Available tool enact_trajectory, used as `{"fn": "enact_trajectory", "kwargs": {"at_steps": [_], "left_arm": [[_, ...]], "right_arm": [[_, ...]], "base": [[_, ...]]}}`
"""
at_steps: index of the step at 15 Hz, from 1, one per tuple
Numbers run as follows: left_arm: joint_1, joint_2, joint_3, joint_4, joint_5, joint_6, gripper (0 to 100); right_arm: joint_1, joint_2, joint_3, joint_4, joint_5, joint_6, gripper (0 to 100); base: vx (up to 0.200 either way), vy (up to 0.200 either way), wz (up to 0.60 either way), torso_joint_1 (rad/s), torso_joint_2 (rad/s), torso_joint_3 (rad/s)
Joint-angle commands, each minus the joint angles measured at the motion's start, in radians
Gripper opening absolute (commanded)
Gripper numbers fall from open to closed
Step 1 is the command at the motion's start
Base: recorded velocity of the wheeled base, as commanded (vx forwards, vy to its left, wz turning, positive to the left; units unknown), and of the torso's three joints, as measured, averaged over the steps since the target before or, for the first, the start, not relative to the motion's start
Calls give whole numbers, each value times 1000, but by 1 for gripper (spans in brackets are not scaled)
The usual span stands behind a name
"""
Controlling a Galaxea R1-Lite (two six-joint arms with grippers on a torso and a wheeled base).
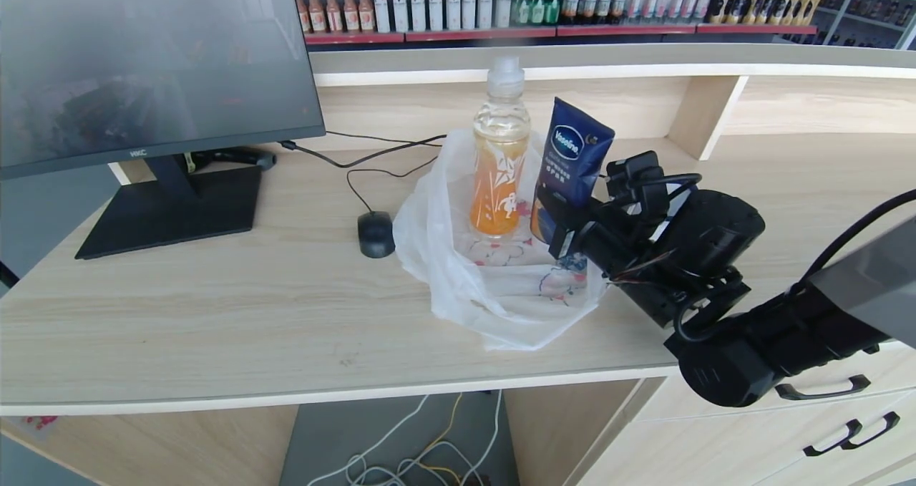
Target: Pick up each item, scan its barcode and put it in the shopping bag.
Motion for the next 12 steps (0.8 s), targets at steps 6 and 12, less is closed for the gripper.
{"fn": "enact_trajectory", "kwargs": {"at_steps": [6, 12], "left_arm": [[1, 0, 0, 0, 0, 0, 100], [1, 0, 0, 0, 0, 0, 100]], "right_arm": [[0, 8, 26, 6, -1, 1, 0], [0, 5, 29, 2, -3, 2, 0]], "base": [[0, 0, 0, 0, 0, 0], [0, 0, 0, 0, 0, 0]]}}
